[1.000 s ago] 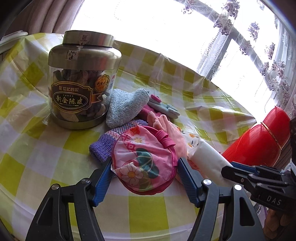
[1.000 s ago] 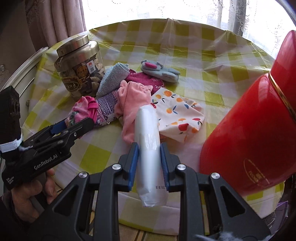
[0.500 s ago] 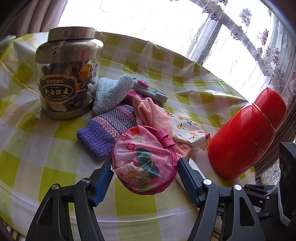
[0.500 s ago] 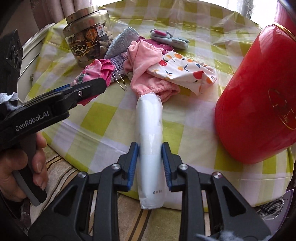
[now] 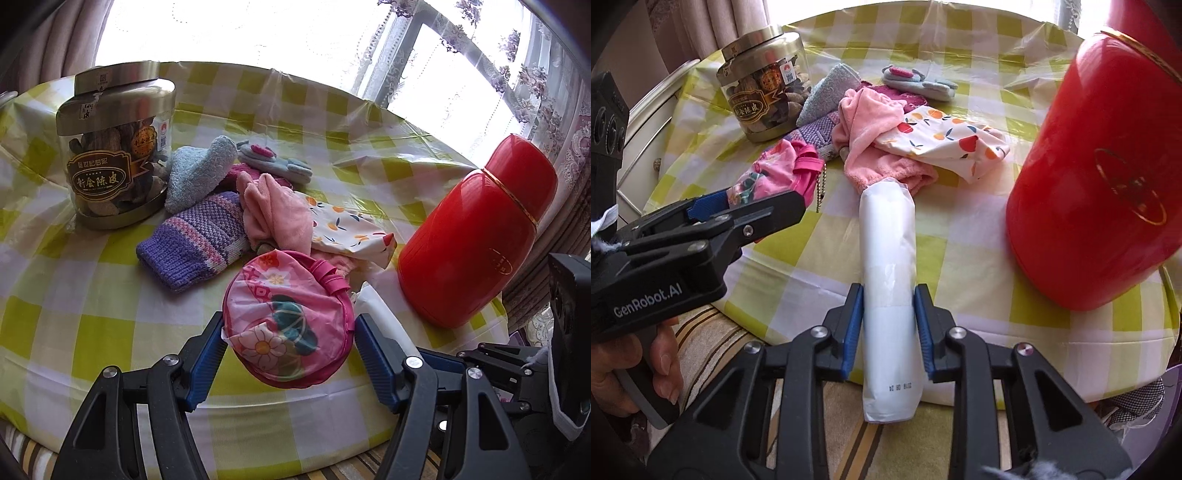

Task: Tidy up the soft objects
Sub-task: 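Carry coin purse and white tube into the white box and open both tools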

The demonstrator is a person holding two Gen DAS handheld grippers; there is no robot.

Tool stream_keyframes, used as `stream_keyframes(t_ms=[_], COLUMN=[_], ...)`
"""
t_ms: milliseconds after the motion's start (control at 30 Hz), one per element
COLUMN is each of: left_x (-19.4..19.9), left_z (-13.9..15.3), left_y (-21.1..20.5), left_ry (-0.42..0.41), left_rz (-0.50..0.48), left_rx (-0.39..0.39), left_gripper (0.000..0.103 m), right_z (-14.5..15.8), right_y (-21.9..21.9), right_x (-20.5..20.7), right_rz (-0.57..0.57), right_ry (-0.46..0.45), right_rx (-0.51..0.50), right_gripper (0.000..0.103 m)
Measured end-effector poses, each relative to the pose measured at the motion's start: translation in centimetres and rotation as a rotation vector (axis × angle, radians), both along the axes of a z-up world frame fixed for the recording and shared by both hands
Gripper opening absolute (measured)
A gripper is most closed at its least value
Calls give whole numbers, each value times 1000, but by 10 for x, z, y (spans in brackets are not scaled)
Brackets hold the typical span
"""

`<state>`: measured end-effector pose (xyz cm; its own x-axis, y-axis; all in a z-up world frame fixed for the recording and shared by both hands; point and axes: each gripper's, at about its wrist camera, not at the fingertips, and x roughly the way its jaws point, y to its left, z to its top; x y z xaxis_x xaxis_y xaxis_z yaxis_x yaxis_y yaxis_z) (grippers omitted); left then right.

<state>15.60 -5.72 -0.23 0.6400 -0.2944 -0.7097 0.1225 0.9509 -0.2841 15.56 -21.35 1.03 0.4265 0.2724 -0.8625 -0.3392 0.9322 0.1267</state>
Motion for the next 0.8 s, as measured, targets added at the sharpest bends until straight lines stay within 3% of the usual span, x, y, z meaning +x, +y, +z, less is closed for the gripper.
stream_keyframes(t_ms=[367, 800], left_x=[-26, -53], left_z=[22, 41], left_y=[-62, -175], left_ry=[-5, -15], left_rz=[-157, -421], left_rx=[-39, -34], left_gripper=[70, 70], right_z=[38, 58], right_y=[-89, -248], right_x=[-59, -119], right_rz=[-165, -511], right_ry=[-71, -106], right_rx=[50, -50], right_gripper=[32, 32])
